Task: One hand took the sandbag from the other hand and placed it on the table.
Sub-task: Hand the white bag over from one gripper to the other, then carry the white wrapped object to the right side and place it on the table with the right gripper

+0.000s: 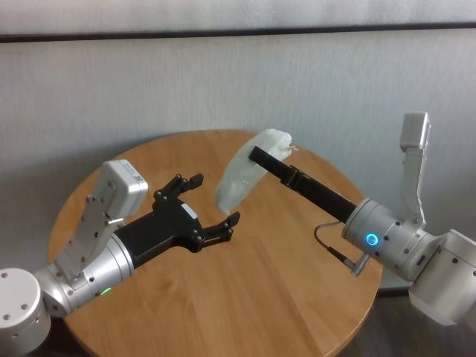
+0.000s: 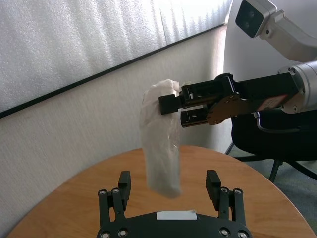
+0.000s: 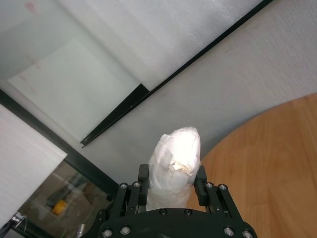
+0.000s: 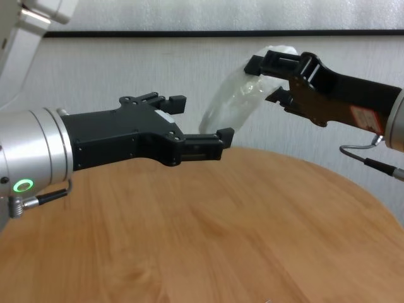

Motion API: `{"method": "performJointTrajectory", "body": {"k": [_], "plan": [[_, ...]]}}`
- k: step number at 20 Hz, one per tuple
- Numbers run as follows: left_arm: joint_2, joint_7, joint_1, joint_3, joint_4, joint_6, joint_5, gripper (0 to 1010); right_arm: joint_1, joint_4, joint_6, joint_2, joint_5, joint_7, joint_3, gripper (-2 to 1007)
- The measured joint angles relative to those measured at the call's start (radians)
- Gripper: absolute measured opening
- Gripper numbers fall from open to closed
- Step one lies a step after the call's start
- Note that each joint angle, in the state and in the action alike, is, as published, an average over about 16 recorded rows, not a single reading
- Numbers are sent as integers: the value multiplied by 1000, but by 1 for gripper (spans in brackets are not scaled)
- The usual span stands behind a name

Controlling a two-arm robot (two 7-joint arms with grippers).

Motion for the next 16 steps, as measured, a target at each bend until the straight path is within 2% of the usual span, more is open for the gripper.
{"method": "performJointTrajectory", "body": {"k": [7,16], "plan": [[0,0,0,0,0,0,0,996,6,2,-17,19,7,-10,-7,536],[0,1,0,0,0,0,0,1000,7,-8,-29,58,10,-30,-13,536]]}}
